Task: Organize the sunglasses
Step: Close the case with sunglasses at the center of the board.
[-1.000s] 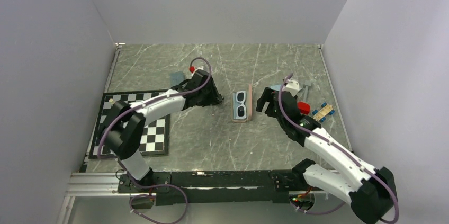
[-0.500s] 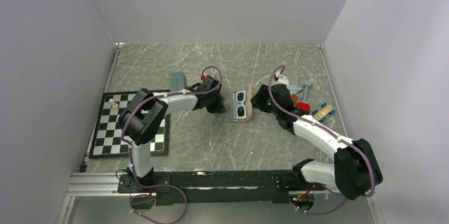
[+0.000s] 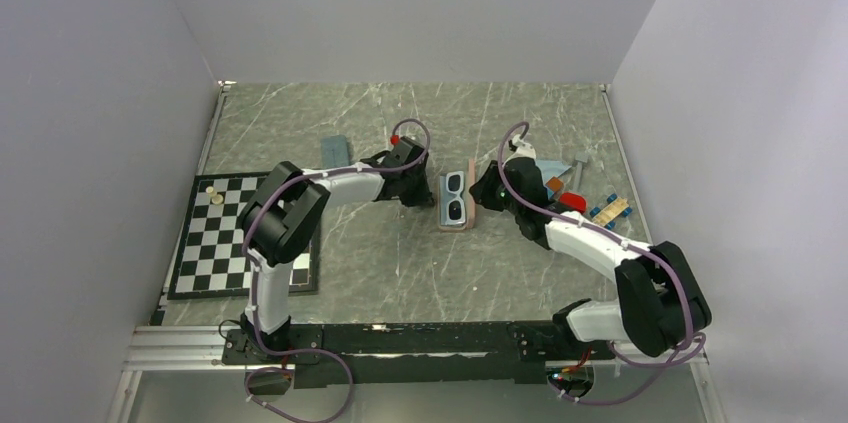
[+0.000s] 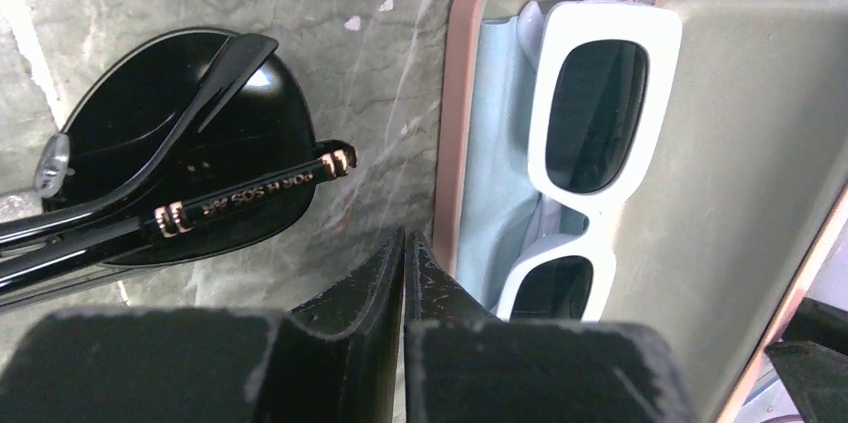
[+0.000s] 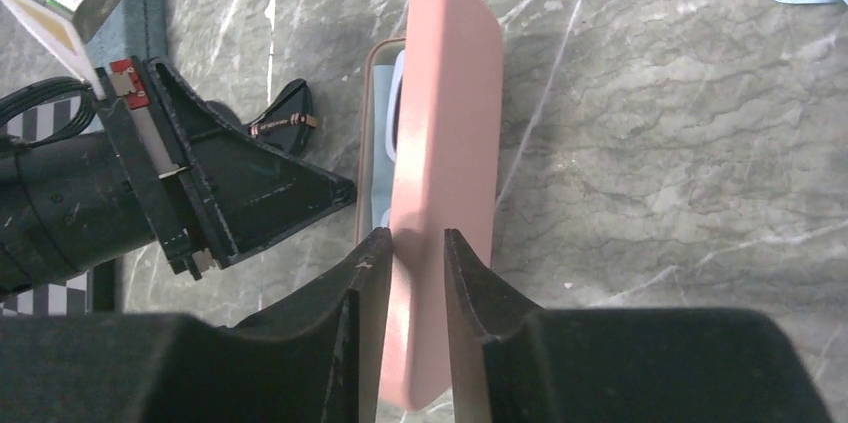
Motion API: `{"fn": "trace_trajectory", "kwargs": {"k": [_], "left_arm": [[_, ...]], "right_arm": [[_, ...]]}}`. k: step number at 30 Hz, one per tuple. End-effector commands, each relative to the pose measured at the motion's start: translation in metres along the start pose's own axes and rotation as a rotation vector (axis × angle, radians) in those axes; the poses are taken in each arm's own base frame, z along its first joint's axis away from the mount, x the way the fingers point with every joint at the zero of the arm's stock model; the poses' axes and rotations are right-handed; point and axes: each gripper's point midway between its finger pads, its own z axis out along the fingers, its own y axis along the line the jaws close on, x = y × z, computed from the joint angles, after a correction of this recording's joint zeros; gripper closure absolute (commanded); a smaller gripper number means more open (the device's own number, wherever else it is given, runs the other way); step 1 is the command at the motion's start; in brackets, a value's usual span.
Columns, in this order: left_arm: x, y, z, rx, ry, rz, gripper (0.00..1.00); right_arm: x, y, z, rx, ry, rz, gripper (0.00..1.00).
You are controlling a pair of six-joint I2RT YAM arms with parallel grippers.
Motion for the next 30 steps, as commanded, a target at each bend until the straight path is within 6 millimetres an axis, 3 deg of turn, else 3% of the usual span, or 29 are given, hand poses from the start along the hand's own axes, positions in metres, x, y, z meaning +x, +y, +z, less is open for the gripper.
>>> {"fn": "trace_trajectory", "kwargs": {"k": [1, 9, 15, 19, 25, 27, 30], "left_arm": [[-0.004, -0.008, 0.005, 0.005, -0.004, 0.028, 0.9], [-0.005, -0.013, 0.01, 0.015, 0.007, 0.033, 0.91], [-0.006, -0.014, 0.01, 0.02, 0.004, 0.032, 0.91], [-0.005, -0.014, 0.011, 0.019, 0.01, 0.03, 0.91], [-0.002, -0.01, 0.009, 0.011, 0.017, 0.024, 0.9], [-0.003, -0.01, 0.006, 0.014, 0.01, 0.024, 0.9], [-0.008, -0.014, -0.002, 0.026, -0.013, 0.032, 0.88]], "right_arm": [[-0.01, 0.012, 0.005, -0.048, -0.02, -0.02, 0.74], [0.008, 0.019, 0.017, -0.11, 0.052, -0.002, 0.79], [0.039, 0.022, 0.036, -0.161, 0.143, 0.032, 0.8], [0.066, 0.011, 0.056, -0.111, 0.199, 0.032, 0.8], [0.106, -0.024, 0.078, 0.042, 0.293, 0.068, 0.82], [0.108, -0.028, 0.079, 0.059, 0.289, 0.065, 0.82], [0.093, -0.029, 0.075, 0.099, 0.247, 0.036, 0.82]]}}
